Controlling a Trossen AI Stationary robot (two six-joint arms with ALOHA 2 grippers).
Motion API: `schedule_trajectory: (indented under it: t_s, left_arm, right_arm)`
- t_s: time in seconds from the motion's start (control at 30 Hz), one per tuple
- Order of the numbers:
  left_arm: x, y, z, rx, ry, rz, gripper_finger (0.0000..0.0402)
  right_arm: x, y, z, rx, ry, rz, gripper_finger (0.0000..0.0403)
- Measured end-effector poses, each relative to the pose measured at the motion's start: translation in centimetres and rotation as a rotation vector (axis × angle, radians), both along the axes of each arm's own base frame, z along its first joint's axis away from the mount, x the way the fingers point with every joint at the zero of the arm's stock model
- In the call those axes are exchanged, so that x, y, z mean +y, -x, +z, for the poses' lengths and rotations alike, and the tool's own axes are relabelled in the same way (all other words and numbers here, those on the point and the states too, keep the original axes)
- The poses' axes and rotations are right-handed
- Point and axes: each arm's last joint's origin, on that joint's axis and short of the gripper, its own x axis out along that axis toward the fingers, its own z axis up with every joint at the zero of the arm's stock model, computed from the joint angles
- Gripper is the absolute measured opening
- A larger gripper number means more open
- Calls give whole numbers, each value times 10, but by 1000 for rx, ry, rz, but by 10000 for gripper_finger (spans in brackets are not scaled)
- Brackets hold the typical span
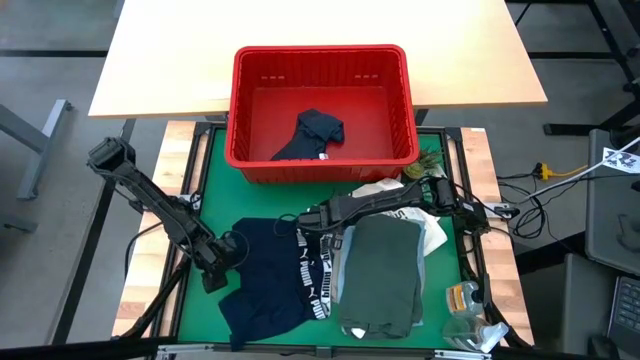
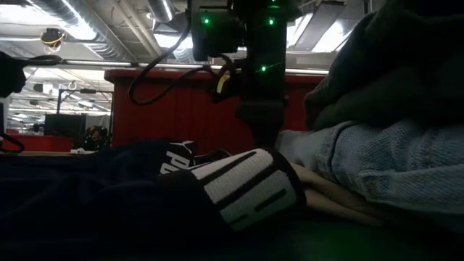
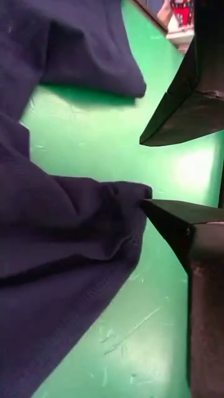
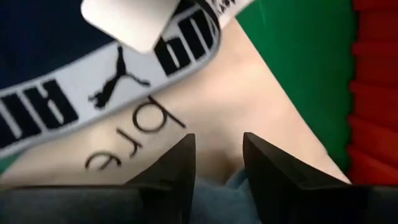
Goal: Fold Laundry from Bin
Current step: Fold the dark blue boxer
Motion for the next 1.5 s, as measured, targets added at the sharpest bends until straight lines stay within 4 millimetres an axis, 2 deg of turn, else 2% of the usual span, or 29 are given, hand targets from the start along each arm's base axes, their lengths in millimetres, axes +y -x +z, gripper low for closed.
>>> schedule_trajectory:
  t_s: [0.2,0.4,0.47,0.7,0.87,1.0,1.07,1.13,1.23,1.37,1.5]
  left_arm:
    - [4,4,10,-40,18,25,144]
    - [9,7,22,-140,32,46,144]
    - [11,8,26,-183,24,59,144]
    - [19,4,32,-324,-64,139,144]
    - [27,-2,32,-437,-205,169,144]
    - [39,-9,33,-491,-321,215,144]
    - [48,-12,32,-488,-373,233,144]
    - [57,-14,29,-465,-418,242,144]
    - [69,-15,25,-432,-462,253,144]
    - [82,-14,16,-385,-496,264,144]
    - [92,-9,1,-313,-480,277,144]
  right_arm:
    - [1,0,32,42,6,2,134]
    - [2,-9,68,-63,-11,3,133]
    - [4,-14,74,-112,-45,4,133]
    - [13,-33,72,-280,-328,-16,133]
    - [17,-42,53,-262,-448,-85,133]
    - [20,-45,35,-195,-533,-120,133]
    - [22,-45,32,-174,-599,-117,133]
    - [23,-44,36,-174,-628,-113,133]
    - [24,-35,52,-167,-618,-110,133]
    - [27,-23,76,-192,-518,-90,133]
    - [37,-14,82,-170,-437,-58,133]
